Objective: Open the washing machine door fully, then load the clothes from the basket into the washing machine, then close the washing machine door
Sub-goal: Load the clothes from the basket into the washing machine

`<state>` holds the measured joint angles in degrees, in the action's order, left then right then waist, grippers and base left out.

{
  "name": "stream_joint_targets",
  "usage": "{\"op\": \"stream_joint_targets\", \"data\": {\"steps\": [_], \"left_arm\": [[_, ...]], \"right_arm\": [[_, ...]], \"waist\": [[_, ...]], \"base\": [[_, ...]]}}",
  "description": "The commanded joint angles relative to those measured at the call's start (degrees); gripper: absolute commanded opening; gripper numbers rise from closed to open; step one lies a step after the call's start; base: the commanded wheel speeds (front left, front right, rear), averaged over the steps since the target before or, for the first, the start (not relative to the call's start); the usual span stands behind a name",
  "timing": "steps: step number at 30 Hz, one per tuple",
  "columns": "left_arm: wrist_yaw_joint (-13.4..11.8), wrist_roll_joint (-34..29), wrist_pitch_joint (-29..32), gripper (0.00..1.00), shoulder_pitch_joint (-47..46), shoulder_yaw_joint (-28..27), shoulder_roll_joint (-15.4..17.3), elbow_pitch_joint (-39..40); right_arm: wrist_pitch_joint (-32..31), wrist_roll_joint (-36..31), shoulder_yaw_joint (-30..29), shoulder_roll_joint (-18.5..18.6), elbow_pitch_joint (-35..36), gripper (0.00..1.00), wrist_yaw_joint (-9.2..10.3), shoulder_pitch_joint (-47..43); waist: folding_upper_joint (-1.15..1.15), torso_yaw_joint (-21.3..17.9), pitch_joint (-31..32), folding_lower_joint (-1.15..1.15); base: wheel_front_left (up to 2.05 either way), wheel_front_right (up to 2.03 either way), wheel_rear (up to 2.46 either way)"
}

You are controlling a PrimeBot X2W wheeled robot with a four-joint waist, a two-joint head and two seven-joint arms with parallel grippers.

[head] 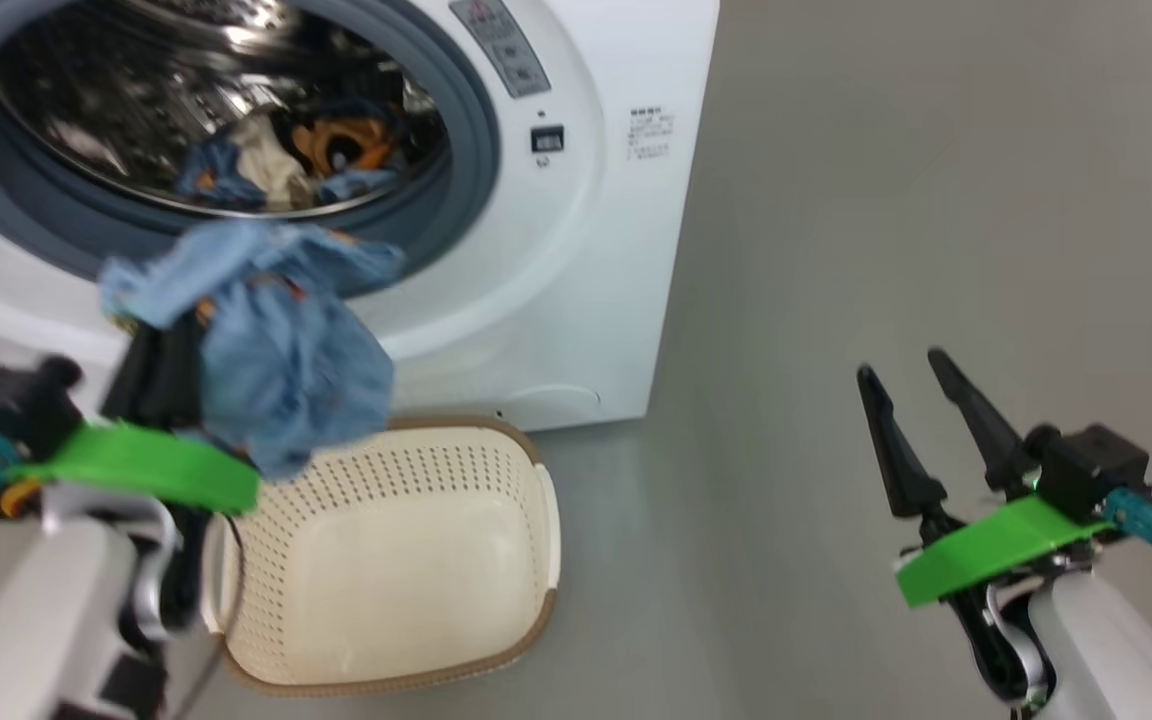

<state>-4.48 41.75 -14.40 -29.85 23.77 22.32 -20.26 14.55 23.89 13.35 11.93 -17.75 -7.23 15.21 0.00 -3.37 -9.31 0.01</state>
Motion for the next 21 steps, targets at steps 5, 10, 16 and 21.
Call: {"op": "stream_joint_targets", "data": {"steps": [5,10,16,21], "left_arm": [[2.4,-1.8,-0.6,0.0,-9.8,-4.4,2.2,-7.1],[4.9,-3.7,-0.6,0.0,-17.7,-6.5,2.2,-14.5],[7.3,-6.5,-0.6,0.0,-28.0,-7.6,2.8,-23.1],[8.5,-8.6,-0.6,0.0,-35.3,-8.3,3.9,-28.4]], "right_arm": [[0.4,-2.1,1.1,-0.4,4.3,1.0,-0.25,3.9],[0.4,-3.4,0.6,-1.3,6.2,1.0,-0.25,5.5],[0.4,-4.4,0.3,-2.9,7.9,1.0,-0.25,6.7],[0.4,-5.1,0.1,-4.6,9.2,1.0,-0.25,7.5]], "waist": [[0.0,-4.2,-8.0,-0.01],[0.0,-6.4,-13.5,-0.01],[0.0,-9.4,-20.3,-0.01],[0.0,-12.1,-25.4,-0.01]], "base": [[0.0,0.0,0.0],[0.0,0.0,0.0],[0.0,0.0,0.0],[0.0,0.0,0.0]]}}
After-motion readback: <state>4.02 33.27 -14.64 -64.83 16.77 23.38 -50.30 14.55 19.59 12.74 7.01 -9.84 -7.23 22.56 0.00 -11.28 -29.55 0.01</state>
